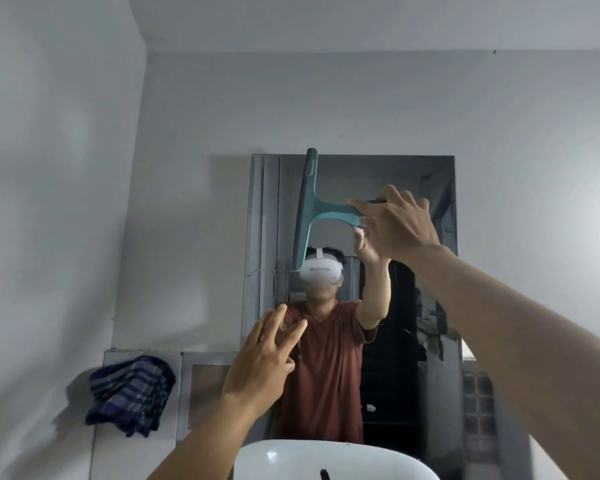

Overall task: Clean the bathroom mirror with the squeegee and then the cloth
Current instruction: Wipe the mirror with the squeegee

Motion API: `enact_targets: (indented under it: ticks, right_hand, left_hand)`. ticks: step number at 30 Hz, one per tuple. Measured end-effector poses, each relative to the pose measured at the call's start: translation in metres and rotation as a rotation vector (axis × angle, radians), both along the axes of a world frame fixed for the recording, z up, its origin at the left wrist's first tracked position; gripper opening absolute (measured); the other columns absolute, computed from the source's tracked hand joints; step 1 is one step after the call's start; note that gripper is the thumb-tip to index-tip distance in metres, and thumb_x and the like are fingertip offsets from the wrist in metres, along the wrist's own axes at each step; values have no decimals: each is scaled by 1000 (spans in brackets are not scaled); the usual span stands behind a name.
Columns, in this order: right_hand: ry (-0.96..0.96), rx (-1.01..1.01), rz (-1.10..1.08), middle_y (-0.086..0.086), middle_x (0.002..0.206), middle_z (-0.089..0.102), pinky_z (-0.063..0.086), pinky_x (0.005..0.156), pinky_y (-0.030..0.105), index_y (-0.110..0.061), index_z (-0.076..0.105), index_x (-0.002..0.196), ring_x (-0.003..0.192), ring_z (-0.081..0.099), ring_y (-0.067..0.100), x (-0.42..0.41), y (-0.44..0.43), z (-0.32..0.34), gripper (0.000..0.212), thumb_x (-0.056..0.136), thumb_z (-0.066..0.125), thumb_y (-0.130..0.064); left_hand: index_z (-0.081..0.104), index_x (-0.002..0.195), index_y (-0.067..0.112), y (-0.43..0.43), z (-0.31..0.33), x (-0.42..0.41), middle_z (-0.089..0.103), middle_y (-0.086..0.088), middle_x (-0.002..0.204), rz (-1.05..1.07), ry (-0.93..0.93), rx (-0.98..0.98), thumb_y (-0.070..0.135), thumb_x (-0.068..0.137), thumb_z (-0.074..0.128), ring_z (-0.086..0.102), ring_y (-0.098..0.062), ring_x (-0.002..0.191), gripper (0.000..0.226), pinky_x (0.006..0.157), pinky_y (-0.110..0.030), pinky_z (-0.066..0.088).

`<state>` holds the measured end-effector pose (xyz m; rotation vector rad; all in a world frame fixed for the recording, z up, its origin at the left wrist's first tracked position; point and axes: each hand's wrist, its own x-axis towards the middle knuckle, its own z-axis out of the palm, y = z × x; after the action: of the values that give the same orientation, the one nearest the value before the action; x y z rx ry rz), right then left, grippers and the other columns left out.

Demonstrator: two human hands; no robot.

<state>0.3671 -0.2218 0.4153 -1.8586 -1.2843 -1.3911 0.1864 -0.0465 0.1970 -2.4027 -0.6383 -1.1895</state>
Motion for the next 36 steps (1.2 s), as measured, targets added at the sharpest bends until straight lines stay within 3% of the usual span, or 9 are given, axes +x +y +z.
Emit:
enact_targets:
  ticks: [7,23,31,36]
  right_hand:
    - [64,4,-55,1,122,50,38,96,46,-47,45,146,115,48,30,22,-34,-4,44,103,49,-39]
    - [242,71,-116,9,123,54,45,93,52,-40,43,150,108,56,37,67,-83,-26,45,106,45,-34]
    - [272,151,-140,12,111,57,53,79,45,-37,40,152,88,61,36,58,-81,-46,46,106,40,-35]
    - [356,175,-154,10,105,55,42,68,35,-38,38,153,79,58,32,53,-85,-61,46,107,38,-35]
  left_hand:
    - [42,149,31,-1,2,-1,38,-14,157,-3,-17,16,20,70,88,40,-37,142,93,101,-45,52]
    - [48,148,25,3,0,0,40,-16,153,-42,-31,48,22,65,93,37,-37,141,95,93,-46,57]
    - [46,149,25,1,2,-3,39,-16,153,-55,-27,43,21,67,91,37,-38,142,93,92,-48,58]
    - [47,148,23,1,1,-3,41,-18,151,-59,-22,54,20,65,92,37,-39,140,94,95,-50,56]
